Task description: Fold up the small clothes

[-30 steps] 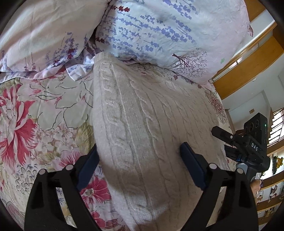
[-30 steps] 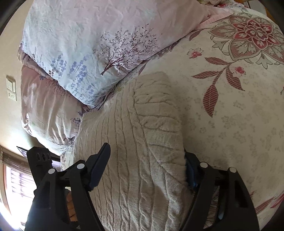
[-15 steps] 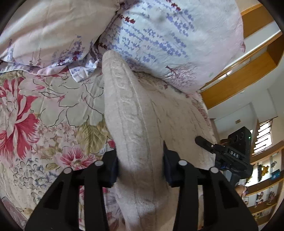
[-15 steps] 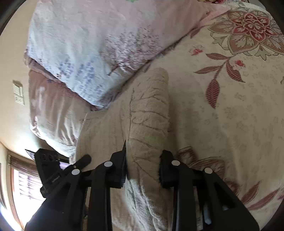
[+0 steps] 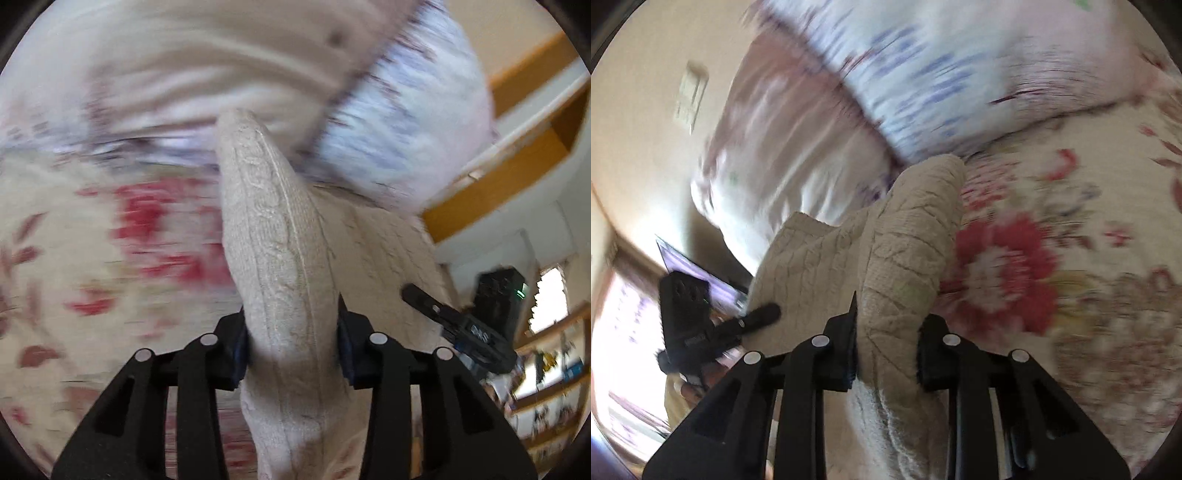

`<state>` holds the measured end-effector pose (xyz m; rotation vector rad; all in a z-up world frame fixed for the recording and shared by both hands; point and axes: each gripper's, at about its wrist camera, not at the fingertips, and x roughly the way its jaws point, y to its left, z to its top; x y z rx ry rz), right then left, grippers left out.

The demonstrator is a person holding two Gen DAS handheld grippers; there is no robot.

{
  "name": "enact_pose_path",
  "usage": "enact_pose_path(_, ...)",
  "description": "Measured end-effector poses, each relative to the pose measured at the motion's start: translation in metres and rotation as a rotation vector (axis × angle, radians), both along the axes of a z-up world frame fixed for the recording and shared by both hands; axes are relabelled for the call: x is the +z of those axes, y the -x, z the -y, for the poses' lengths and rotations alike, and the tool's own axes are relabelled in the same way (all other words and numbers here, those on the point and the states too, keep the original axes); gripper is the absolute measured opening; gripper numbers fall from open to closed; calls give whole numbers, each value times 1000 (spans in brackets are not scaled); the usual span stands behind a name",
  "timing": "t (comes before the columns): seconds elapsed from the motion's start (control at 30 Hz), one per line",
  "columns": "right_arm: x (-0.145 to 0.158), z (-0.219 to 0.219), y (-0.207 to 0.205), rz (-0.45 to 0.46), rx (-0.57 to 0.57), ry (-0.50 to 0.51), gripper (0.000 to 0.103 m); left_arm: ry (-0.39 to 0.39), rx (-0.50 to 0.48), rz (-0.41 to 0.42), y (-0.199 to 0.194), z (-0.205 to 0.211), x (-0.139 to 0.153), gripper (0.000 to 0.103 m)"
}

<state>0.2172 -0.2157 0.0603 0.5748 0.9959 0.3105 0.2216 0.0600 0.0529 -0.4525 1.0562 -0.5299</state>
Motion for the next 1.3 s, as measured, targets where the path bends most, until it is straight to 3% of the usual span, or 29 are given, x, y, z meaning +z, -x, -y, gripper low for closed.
enact_pose_path(0.07, -17, -15, -10, -57, -2, 75, 28, -75, 91, -46, -9, -22, -22, 48)
enact_pose_path(0.1, -21, -17, -13, -67, -10, 99, 37, -82, 113, -62, -10, -27, -28, 51)
enact_pose_path(0.13, -22, -16, -14, -71, -13, 97, 39, -31, 118, -68, -9, -34, -34, 54)
enact_pose_path(0.2, -19, -9, -13, -85, -14, 65, 45, -17, 126, -51, -1, -38, -34, 56)
enact_pose_path(0.3, -12, 19, -10, -77, -70, -7, 45, -131, 149, 69, 16, -37, -14, 58)
enact_pose_path(0.37, -10, 35, -14, -78, -121, -46, 45, -198, 160, 158, 33, -35, 2, 68)
enact_pose_path(0.47, -11, 33, -25, -83, -121, -36, 45, -258, 137, 241, 53, -25, 11, 73)
enact_pose_path(0.5, -12, 29, -29, -85, -114, -27, 40, -283, 116, 269, 62, -17, 14, 73)
enact_pose_path(0.53, -12, 23, -32, -72, -95, -20, 21, -299, 106, 281, 66, -14, 16, 76)
enact_pose_path(0.6, -1, 15, -27, 1, -104, 58, 10, -339, 96, 299, 70, -6, 15, 77)
enact_pose_path(0.67, 14, 13, -23, 74, -144, 129, 9, -376, 94, 300, 71, 1, 13, 77)
enact_pose_path(0.73, 7, 16, -28, 29, -178, 189, 9, -406, 99, 293, 74, 2, 9, 77)
enact_pose_path(0.8, -16, 19, -34, -76, -176, 215, 9, -424, 105, 278, 74, 1, 3, 77)
enact_pose_path(0.97, 2, 23, -20, -49, -189, 204, 17, -395, 132, 247, 84, -12, -6, 78)
enact_pose_path(1.07, 23, 22, 9, 32, -145, 183, 33, -395, 166, 260, 96, -22, -6, 85)
enact_pose_path(1.17, 37, 3, 42, 106, -27, 184, 34, -400, 194, 280, 110, -30, -5, 88)
enact_pose_path(1.3, 23, -28, 56, 62, 87, 224, 34, -426, 211, 292, 122, -32, -8, 91)
